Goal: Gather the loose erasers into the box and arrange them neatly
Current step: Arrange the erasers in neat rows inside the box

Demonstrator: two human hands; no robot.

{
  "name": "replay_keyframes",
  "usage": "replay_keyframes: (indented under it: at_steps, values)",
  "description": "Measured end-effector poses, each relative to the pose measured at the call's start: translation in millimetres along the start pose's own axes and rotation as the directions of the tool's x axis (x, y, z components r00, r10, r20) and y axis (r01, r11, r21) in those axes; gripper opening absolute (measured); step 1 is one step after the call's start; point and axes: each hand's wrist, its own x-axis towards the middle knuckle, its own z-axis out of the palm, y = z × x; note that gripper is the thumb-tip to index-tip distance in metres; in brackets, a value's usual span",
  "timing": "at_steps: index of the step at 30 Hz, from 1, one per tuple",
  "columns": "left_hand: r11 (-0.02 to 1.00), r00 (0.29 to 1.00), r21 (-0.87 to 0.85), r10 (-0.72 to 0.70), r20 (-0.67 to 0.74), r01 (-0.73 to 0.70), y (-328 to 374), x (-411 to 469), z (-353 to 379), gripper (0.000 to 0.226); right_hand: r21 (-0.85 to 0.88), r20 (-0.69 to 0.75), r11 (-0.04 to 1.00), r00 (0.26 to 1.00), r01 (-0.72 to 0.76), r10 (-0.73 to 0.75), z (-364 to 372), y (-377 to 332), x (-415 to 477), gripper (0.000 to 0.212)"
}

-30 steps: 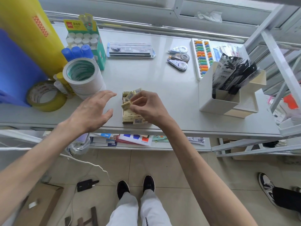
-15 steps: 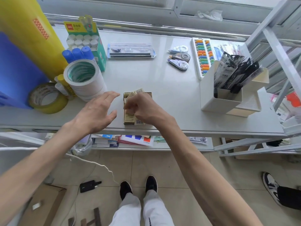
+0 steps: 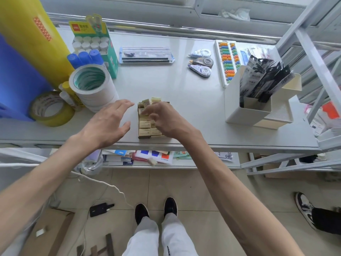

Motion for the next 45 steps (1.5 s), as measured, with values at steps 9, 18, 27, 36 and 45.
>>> replay_keyframes:
  at_steps: [9, 18, 27, 36, 45]
  values:
    - [1.000, 1.000, -0.005, 0.002, 0.010, -0.002, 7, 7, 6, 0.060, 0.164, -0.255, 0.987, 0.966, 0.001, 0.042, -12, 11, -17, 0.031]
    - [1.000, 1.000, -0.019, 0.007, 0.002, -0.007, 9, 12, 4, 0.059, 0.073, -0.282, 0.993, 0.953, -0.093, 0.110, -21, 25, -20, 0.018]
    - [0.999, 1.000, -0.029, 0.015, -0.005, -0.015, 8, 17, 6, 0.057, -0.024, -0.130, 0.987, 0.979, -0.160, 0.156, -11, 19, -18, 0.013]
    - [1.000, 1.000, -0.021, 0.012, -0.007, -0.013, 8, 19, 7, 0.058, -0.195, -0.083, 0.959, 0.978, -0.205, 0.193, -12, 6, -15, 0.020]
    - [1.000, 1.000, -0.025, 0.016, -0.010, -0.017, 10, 18, 7, 0.058, -0.204, -0.069, 0.960, 0.981, -0.190, 0.179, -11, 2, -15, 0.022]
